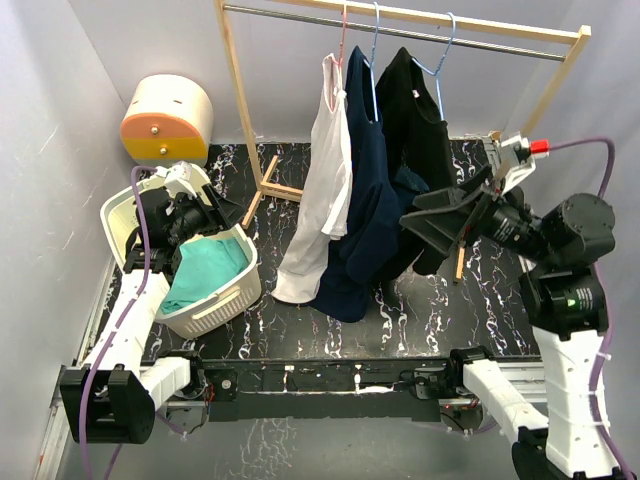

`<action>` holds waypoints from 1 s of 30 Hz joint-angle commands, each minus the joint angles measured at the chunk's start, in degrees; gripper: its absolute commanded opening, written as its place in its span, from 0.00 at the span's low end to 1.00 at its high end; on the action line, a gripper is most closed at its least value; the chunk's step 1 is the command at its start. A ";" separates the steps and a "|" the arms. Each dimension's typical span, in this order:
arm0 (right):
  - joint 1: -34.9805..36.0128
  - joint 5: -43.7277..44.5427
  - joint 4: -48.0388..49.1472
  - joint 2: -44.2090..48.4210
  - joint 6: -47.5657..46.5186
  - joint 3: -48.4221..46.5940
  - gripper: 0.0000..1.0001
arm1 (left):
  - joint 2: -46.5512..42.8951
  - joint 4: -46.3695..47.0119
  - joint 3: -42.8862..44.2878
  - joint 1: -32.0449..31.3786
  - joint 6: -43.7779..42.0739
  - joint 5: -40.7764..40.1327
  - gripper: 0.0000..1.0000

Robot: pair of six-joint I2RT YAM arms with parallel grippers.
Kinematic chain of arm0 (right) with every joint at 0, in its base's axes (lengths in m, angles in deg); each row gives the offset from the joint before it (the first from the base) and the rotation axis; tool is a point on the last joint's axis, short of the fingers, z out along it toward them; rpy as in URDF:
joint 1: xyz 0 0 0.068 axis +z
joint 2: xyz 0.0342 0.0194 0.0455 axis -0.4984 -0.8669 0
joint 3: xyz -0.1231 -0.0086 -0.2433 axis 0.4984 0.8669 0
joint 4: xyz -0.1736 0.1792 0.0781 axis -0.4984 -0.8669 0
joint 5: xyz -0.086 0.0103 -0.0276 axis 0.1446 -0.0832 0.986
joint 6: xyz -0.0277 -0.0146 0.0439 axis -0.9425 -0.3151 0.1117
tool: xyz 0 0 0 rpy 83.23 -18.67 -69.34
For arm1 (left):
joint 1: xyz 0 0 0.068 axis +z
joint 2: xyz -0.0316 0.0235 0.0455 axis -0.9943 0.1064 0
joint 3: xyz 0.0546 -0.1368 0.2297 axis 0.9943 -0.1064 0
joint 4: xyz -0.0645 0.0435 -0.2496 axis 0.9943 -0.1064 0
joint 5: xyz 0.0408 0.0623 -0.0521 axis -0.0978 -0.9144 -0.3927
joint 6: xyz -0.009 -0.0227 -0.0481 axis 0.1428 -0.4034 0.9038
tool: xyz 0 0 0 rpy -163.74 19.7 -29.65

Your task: Remove the t-shirt from the hanger

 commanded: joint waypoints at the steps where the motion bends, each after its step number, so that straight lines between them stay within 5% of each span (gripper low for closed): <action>1: -0.29 -2.00 4.51 -2.71 -5.04 -10.09 0.91 | -1.63 0.36 0.09 -0.18 -0.62 0.19 0.61; 9: -0.29 23.30 -22.02 -17.22 -18.59 -31.94 0.56 | -2.12 0.57 0.12 -0.16 -0.52 0.58 0.61; 16: -0.29 36.82 -24.91 -22.47 -21.31 -34.96 0.55 | -2.27 0.50 0.44 -0.17 -0.87 1.00 0.62; 30: -0.29 40.10 -23.10 -28.50 -24.10 -33.38 0.53 | -2.02 0.61 0.38 -0.15 -0.69 1.29 0.62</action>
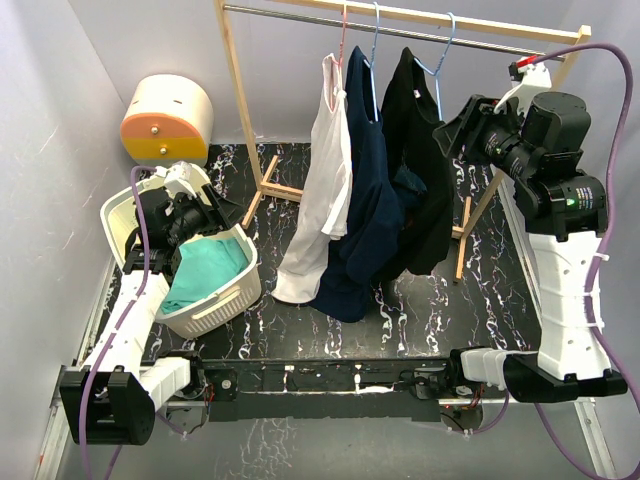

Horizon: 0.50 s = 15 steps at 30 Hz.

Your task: Remove the t-shirt from the hanger

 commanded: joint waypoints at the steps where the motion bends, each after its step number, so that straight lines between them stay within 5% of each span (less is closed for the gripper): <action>1: -0.33 1.56 3.60 -0.01 -1.18 -0.11 0.52 | -1.51 0.72 0.32 -0.19 -0.42 1.27 0.62; 12: -0.31 1.13 2.62 -1.30 -2.10 1.62 0.46 | -0.80 0.75 0.41 -0.19 -0.23 1.49 0.62; 15: -0.29 2.02 2.79 -1.32 -2.25 1.57 0.25 | -0.68 0.79 0.43 -0.15 -0.23 1.72 0.62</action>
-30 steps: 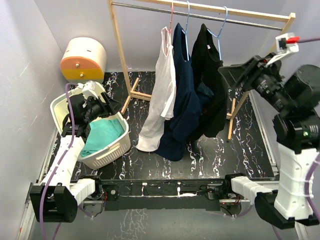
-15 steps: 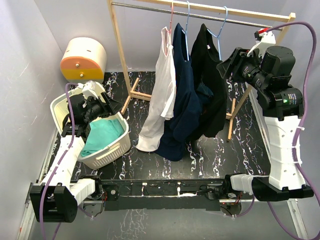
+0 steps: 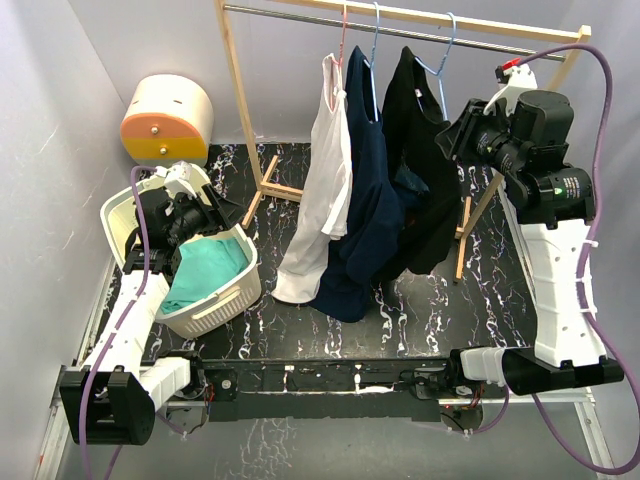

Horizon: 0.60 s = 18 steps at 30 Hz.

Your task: Remove the t-shirt from the hanger

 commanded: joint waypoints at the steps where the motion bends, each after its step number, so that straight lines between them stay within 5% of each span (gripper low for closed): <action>1: -0.28 1.72 3.02 0.72 -0.72 -0.30 0.14 | -0.65 0.75 0.42 -0.16 -0.30 1.50 0.62; 18: -0.29 3.06 9.25 9.33 0.53 -4.45 0.08 | -0.95 1.24 0.46 -0.15 -0.26 2.11 0.62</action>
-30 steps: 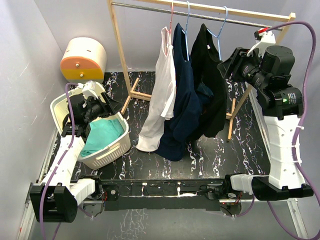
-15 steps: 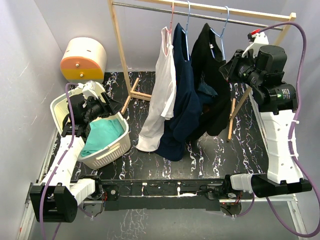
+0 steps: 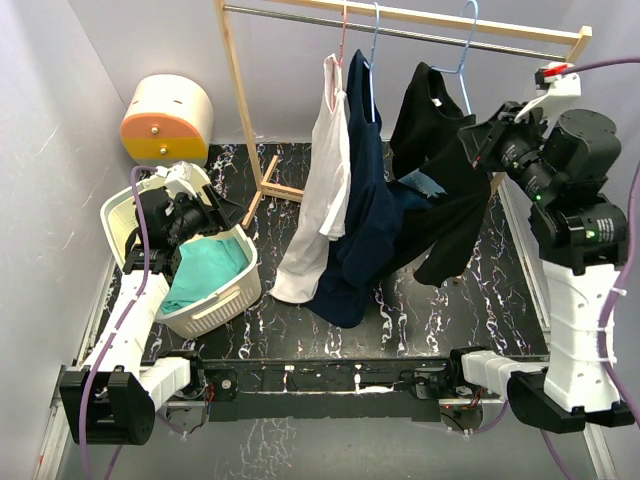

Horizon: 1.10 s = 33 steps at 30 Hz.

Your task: Remove the t-shirt from the hanger

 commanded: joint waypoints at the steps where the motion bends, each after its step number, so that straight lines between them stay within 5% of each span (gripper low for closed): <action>1: -0.29 0.97 5.72 2.10 0.52 -4.97 0.08 | -0.88 1.25 0.45 -0.15 -0.19 1.69 0.62; 17: -0.29 -6.95 -15.46 10.76 1.04 -7.76 0.08 | 3.73 5.96 4.72 -0.19 2.09 9.25 0.62; 29: -0.29 -30.94 -10.95 15.96 3.83 -8.59 0.08 | 4.10 15.54 19.85 -0.19 14.33 23.83 0.65; 33: -0.29 -41.30 -4.01 16.16 8.32 -8.60 0.08 | 2.98 28.00 25.05 -0.24 24.36 29.08 0.67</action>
